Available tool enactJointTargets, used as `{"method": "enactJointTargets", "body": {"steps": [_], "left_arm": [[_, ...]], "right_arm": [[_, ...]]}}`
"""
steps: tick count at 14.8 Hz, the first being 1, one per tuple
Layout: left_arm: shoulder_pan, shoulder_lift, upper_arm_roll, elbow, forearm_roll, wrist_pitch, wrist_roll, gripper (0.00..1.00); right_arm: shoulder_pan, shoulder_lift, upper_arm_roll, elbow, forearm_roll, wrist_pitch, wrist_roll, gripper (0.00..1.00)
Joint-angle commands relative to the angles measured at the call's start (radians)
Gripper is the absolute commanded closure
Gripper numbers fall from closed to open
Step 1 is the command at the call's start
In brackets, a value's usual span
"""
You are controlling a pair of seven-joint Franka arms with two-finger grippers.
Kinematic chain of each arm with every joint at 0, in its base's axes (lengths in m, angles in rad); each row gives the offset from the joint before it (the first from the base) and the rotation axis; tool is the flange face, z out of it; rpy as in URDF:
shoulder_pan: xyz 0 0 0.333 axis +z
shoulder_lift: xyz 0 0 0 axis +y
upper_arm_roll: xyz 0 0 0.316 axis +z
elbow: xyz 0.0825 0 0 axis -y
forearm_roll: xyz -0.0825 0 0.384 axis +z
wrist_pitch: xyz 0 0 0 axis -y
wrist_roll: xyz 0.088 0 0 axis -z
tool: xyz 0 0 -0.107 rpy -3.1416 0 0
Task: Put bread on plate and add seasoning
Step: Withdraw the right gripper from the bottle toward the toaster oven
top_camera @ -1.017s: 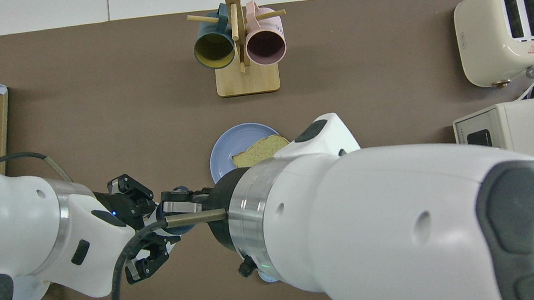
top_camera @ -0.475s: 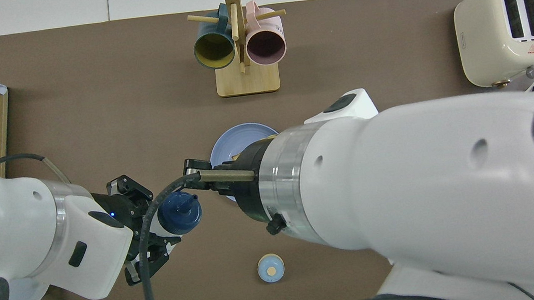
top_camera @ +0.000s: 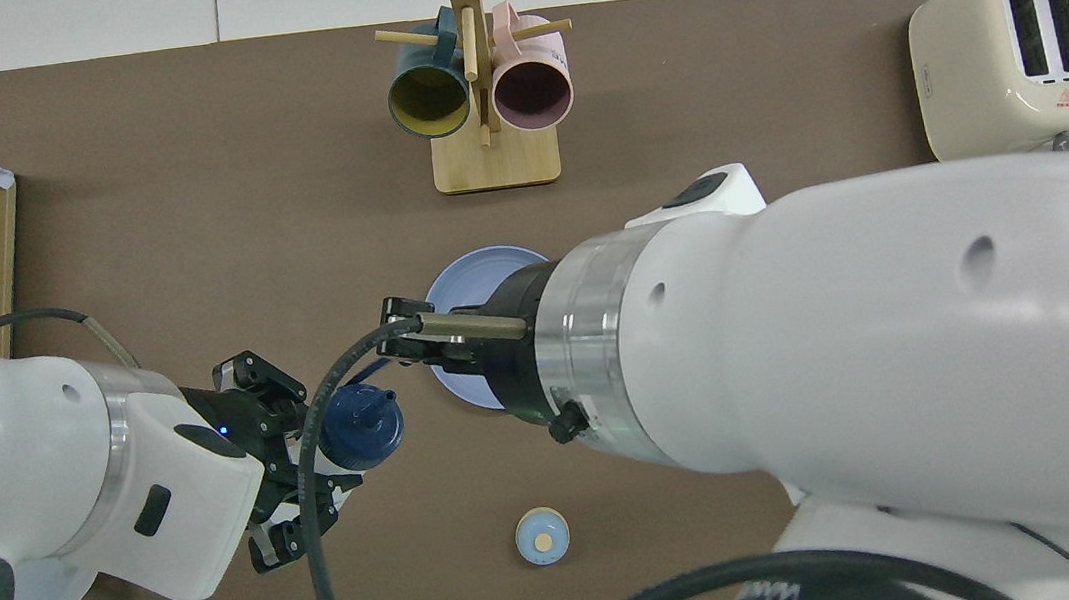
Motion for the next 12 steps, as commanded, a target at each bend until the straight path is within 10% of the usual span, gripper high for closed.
{"method": "enactJointTargets", "body": {"steps": [1,12], "left_arm": [[0.004,-0.020,0.002,-0.011,-0.010,-0.013,-0.007,1.00],[-0.004,0.035,-0.022,0.013,0.076,-0.005,-0.083,1.00]], "right_arm": [[-0.056,-0.025,0.002,-0.037,-0.015,-0.018,-0.073,0.00],[-0.363,-0.044,0.000,-0.051,-0.316,-0.354,-0.559,0.00]]}}
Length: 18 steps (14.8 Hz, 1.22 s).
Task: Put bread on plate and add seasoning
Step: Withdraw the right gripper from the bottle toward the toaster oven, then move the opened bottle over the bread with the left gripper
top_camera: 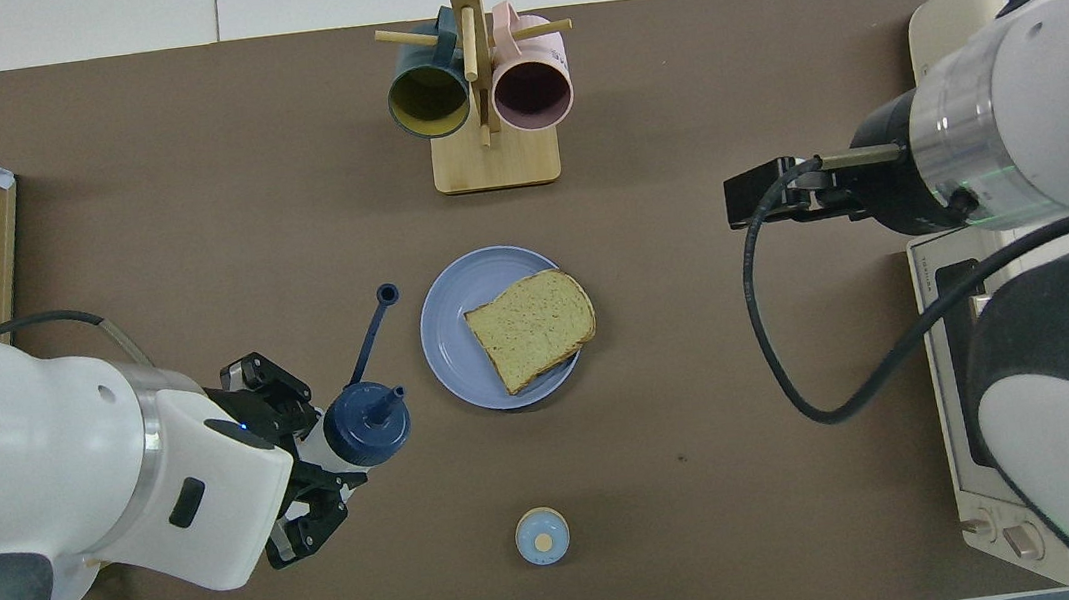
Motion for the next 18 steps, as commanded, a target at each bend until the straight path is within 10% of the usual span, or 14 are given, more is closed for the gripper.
{"method": "enactJointTargets", "body": {"steps": [1,10,18], "left_arm": [[-0.004,0.047,-0.004,0.030,0.057,-0.008,-0.027,1.00],[-0.013,0.191,-0.007,0.139,0.199,-0.008,-0.039,1.00],[-0.063,0.329,-0.049,0.230,0.366,-0.052,-0.085,1.00]], "right_arm": [[-0.061,-0.027,0.012,-0.019,-0.052,-0.068,-0.063,0.00],[-0.207,-0.017,0.008,-0.025,-0.126,-0.159,-0.123,0.00],[-0.132,-0.028,-0.068,-0.039,-0.184,-0.213,-0.194,0.00]]}}
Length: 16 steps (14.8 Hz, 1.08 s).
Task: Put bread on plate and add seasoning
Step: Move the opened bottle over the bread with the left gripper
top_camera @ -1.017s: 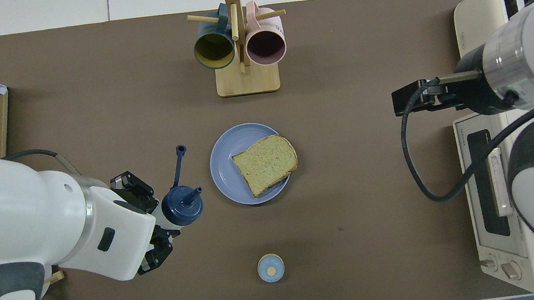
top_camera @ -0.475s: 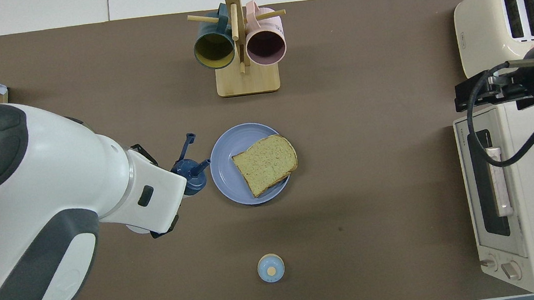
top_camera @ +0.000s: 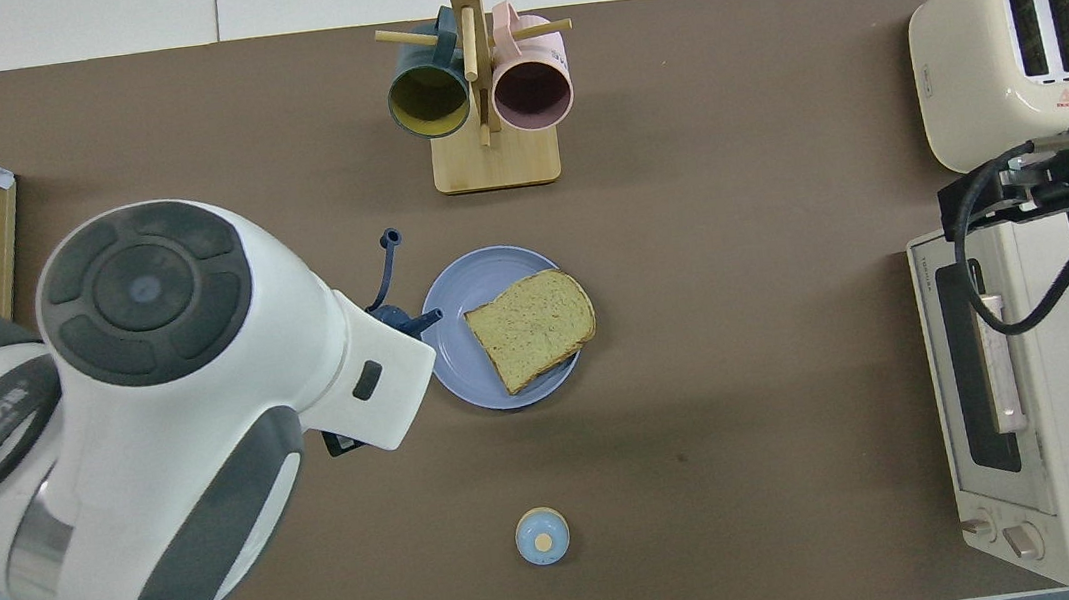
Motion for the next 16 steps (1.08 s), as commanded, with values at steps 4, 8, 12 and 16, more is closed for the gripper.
{"method": "enactJointTargets", "body": {"steps": [4,8,12,16], "left_arm": [[-0.108,0.183,0.002,0.108,0.153,-0.089,-0.089,1.00],[-0.145,0.255,0.001,0.150,0.245,-0.142,-0.090,1.00],[-0.179,0.335,0.002,0.158,0.343,-0.183,-0.092,1.00],[-0.231,0.426,0.004,0.191,0.412,-0.224,-0.121,1.00]], "right_arm": [[-0.004,-0.017,-0.025,-0.025,-0.019,0.008,-0.047,0.00],[-0.002,-0.017,-0.025,-0.025,-0.024,0.006,-0.055,0.00],[-0.002,-0.013,-0.026,-0.022,-0.018,0.004,-0.060,0.00],[-0.004,-0.013,-0.032,-0.024,-0.016,0.006,-0.061,0.00]]}}
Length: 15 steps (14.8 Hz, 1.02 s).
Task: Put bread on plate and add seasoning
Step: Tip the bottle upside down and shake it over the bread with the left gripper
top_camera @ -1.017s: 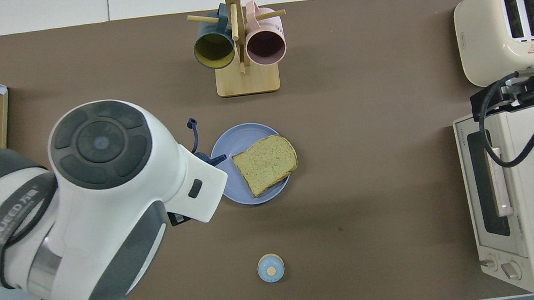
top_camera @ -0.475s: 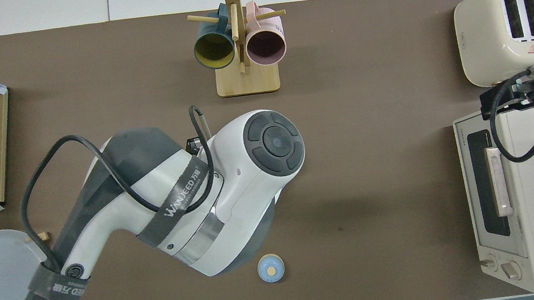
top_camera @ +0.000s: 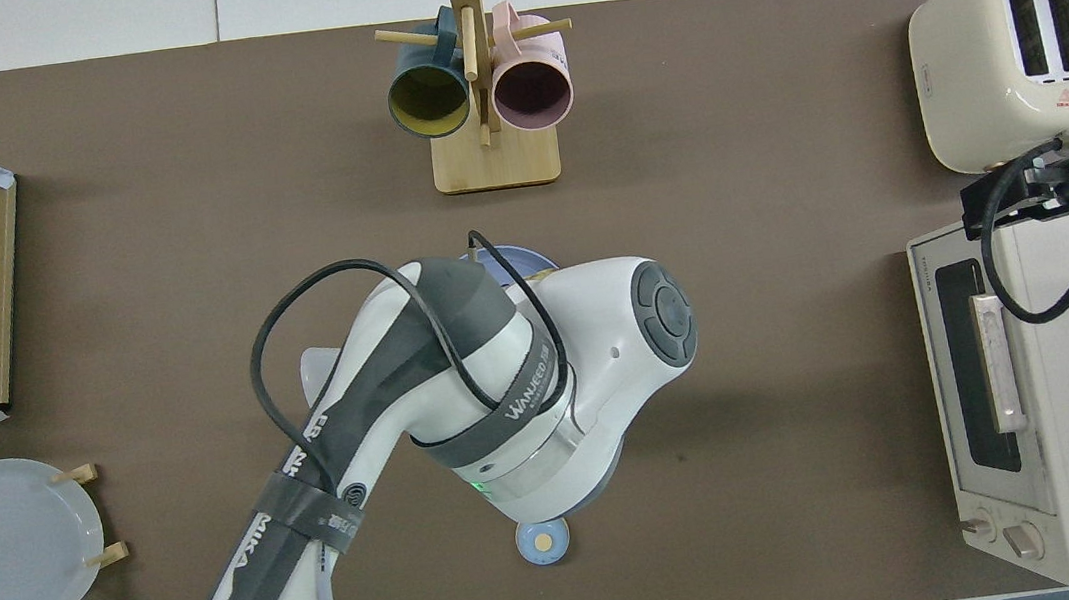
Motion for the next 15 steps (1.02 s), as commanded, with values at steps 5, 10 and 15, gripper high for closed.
{"method": "enactJointTargets", "body": {"steps": [5,10,15], "left_arm": [[-0.068,0.092,0.012,0.063,0.136,-0.118,-0.022,1.00],[-0.091,0.098,0.010,0.061,0.186,-0.154,-0.022,1.00],[-0.074,0.124,0.018,0.059,0.234,-0.134,-0.022,1.00]], "right_arm": [[0.003,-0.012,-0.040,-0.012,-0.008,0.004,-0.048,0.00],[0.008,-0.006,-0.094,-0.004,0.027,0.020,-0.105,0.00],[0.011,-0.009,-0.088,-0.009,0.023,0.021,-0.103,0.00]]}}
